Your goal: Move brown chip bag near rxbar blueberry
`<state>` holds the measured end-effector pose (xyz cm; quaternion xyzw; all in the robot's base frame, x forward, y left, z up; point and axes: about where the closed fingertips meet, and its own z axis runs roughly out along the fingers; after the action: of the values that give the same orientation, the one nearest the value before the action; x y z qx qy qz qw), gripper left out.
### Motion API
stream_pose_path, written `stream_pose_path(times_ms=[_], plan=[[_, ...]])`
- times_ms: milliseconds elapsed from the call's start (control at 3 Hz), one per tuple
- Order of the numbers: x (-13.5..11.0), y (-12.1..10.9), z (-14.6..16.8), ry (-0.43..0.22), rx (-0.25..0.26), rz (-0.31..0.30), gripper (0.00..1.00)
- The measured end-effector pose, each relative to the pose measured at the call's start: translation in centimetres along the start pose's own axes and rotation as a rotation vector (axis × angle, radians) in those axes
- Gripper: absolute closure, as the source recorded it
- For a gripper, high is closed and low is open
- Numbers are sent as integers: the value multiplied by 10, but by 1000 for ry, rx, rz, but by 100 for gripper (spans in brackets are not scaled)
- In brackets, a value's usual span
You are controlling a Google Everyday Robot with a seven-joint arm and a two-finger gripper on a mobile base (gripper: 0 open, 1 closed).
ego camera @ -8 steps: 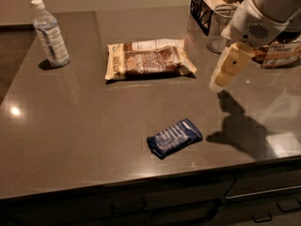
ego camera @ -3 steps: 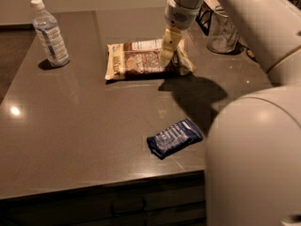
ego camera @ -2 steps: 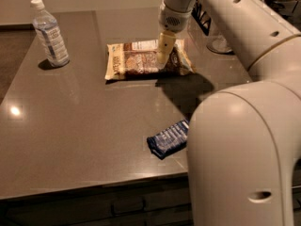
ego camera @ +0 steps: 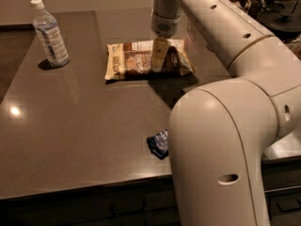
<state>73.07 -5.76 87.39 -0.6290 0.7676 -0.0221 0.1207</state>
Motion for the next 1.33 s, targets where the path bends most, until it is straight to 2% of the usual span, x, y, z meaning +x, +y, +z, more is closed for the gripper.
stream_pose_path(times_ms=[333,667,1000,1333], plan=[[-2,0,5,16,0,-11,39],[-4,7,-5,9,20,-38,62],[-5,26,-24,-3,43,-85,84],[-3,58,-48,-20,47,-132,100]])
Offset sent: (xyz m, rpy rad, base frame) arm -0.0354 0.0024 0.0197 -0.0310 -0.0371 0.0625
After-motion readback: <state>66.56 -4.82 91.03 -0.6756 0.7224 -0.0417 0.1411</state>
